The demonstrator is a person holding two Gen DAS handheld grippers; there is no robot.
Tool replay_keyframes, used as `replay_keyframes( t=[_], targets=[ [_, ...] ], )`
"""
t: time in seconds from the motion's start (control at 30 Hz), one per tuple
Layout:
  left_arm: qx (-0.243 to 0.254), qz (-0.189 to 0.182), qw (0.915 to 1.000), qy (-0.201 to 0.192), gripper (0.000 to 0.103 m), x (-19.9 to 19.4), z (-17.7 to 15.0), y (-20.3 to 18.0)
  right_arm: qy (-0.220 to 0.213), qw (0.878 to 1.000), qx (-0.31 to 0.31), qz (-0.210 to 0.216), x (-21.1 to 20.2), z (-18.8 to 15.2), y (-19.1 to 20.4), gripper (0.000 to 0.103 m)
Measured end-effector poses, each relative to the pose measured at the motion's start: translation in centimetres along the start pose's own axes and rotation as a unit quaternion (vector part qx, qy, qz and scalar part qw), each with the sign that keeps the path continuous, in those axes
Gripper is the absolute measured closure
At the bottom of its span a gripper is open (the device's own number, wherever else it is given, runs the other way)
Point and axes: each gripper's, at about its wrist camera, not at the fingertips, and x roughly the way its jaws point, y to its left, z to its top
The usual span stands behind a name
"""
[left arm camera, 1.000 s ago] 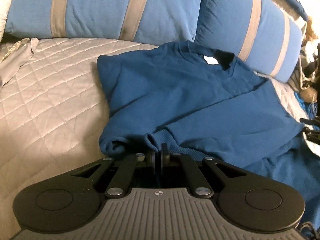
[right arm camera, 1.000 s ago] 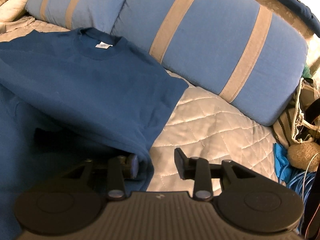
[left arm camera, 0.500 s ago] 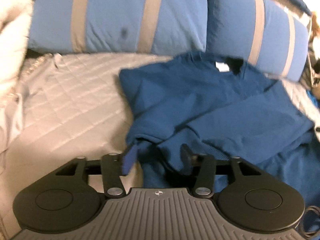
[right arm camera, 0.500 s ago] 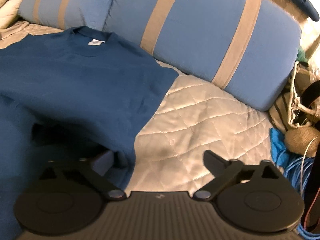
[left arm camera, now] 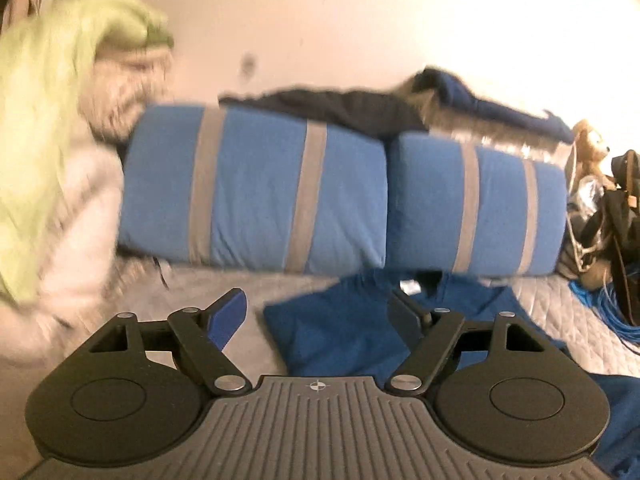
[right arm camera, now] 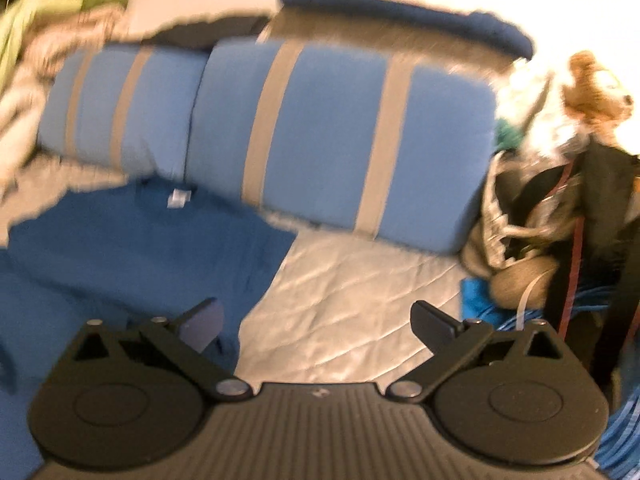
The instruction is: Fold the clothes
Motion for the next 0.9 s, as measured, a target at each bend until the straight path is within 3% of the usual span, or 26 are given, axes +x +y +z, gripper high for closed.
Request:
replay_keyframes(
  t=[0.2, 0.5, 0.7, 0.9],
  targets=[
    [0.036, 0.016, 0.9981, -0.047, 0.025, -5.5, 3.1, 0.0, -0.069, 0.996, 0.049, 0.008, -8.5, 3.8, -4.1, 0.000],
    [0.026, 0.018, 0.9956, -0.089, 0.024, -11.5, 5.9, 1.0, -0.178, 0.979, 0.103, -0.001, -19.8, 7.6, -8.6, 0.000],
    [0.010, 0.006, 0.9952, -0.097, 0.024, -14.0, 6.1, 1.6, -0.210, 0.971, 0.114, 0.000, -24.1, 8.4, -9.3, 0.000],
    [0.009, 0.004, 0.9955, -0.094, 0.024, -16.3, 5.3, 1.9, -0.215, 0.968, 0.130, 0.018, -25.5, 7.9, -9.1, 0.000]
  ],
)
